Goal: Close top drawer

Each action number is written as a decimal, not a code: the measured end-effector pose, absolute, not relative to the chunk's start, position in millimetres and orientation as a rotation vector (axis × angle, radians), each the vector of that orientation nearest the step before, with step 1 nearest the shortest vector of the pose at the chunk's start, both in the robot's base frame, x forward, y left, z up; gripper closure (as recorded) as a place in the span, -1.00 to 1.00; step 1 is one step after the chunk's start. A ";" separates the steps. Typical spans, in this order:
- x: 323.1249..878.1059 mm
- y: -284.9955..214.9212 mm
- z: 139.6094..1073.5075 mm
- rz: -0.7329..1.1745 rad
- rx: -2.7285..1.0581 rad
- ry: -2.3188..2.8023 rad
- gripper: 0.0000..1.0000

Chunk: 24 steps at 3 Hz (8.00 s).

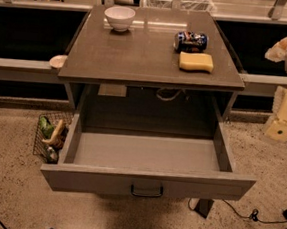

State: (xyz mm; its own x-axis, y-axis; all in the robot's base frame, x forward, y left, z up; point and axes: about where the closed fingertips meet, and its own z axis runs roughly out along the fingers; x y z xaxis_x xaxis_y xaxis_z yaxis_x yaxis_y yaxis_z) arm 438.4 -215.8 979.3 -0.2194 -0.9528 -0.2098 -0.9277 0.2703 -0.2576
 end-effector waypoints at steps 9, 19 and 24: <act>364.8 -128.6 721.0 0.500 -2.063 2.111 1.00; 437.8 -128.8 640.4 0.216 -2.136 2.065 -0.65; 582.8 -187.8 653.4 -0.150 -1.867 2.116 -0.82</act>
Offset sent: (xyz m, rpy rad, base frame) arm 0.0013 0.0035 -0.0414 0.0277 0.0982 0.0406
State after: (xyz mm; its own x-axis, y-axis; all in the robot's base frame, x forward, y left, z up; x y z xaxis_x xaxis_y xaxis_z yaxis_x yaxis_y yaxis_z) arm 582.8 -187.8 653.4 -0.0992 -0.9814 -0.1642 -0.9486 0.1431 -0.2823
